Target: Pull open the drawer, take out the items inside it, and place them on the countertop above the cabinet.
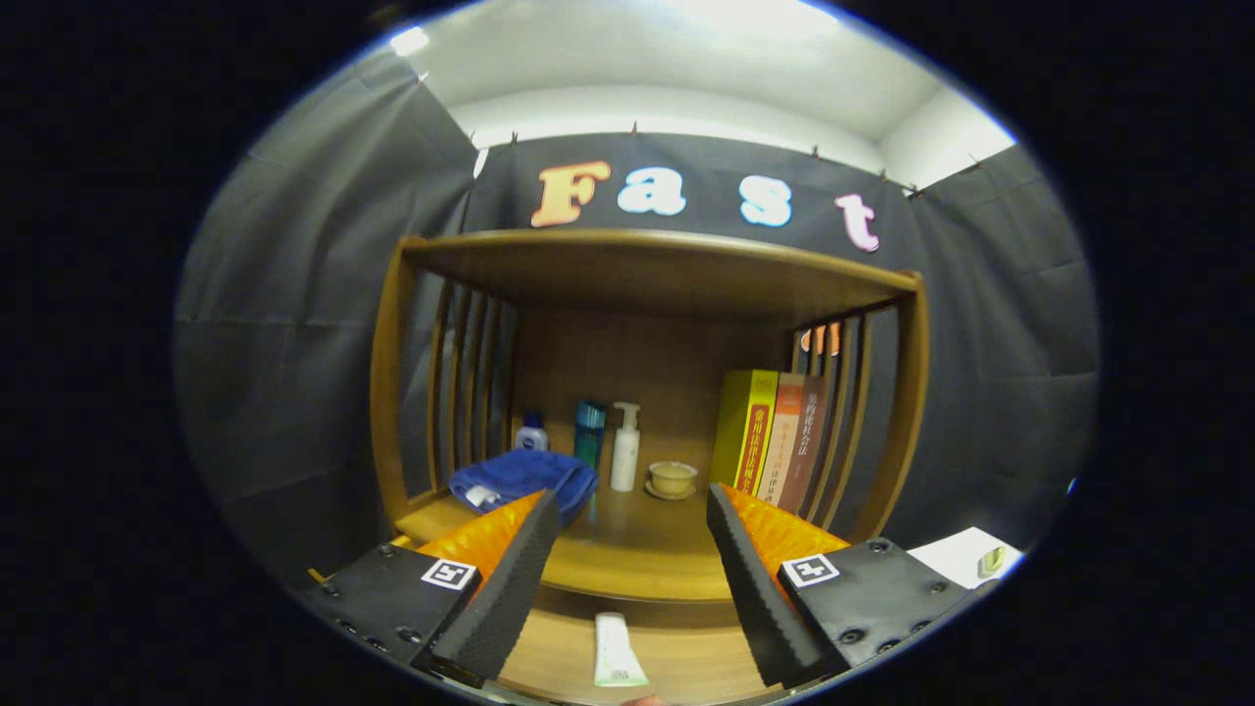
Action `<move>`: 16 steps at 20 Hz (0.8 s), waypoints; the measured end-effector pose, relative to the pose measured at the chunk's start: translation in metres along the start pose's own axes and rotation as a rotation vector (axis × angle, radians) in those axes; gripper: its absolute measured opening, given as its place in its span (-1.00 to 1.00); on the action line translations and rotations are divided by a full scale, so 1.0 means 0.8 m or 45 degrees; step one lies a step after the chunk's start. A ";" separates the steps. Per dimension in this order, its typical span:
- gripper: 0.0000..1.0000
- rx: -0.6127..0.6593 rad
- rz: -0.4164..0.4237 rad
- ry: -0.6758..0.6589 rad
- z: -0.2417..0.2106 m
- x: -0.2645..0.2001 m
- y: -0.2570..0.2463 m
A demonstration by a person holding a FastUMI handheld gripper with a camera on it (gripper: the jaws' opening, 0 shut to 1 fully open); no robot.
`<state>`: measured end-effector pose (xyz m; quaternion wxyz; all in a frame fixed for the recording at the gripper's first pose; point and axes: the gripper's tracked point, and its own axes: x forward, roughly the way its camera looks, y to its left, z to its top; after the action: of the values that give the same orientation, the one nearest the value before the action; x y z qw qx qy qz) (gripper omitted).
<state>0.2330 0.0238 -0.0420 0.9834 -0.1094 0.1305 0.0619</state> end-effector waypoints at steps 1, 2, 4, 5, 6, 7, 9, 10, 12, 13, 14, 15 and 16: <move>0.96 -0.014 0.021 0.111 -0.022 0.017 0.006; 0.96 -0.014 0.055 0.229 -0.052 0.035 0.019; 0.96 0.013 0.121 0.445 -0.108 0.056 0.040; 0.96 0.022 0.129 0.544 -0.137 0.064 0.046; 0.96 0.025 0.136 0.635 -0.162 0.072 0.045; 0.97 0.023 0.135 0.716 -0.186 0.080 0.046; 0.97 0.017 0.138 0.869 -0.223 0.085 0.052; 0.97 0.016 0.150 0.945 -0.240 0.084 0.057; 0.97 0.008 0.168 1.047 -0.267 0.088 0.058; 0.95 -0.001 0.165 1.066 -0.274 0.091 0.058; 0.96 -0.012 0.165 1.086 -0.280 0.096 0.059; 0.96 -0.015 0.162 1.129 -0.291 0.097 0.060; 0.96 -0.004 0.167 1.172 -0.298 0.095 0.063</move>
<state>0.2400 0.0248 -0.2969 0.8170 -0.1184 0.5601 0.0691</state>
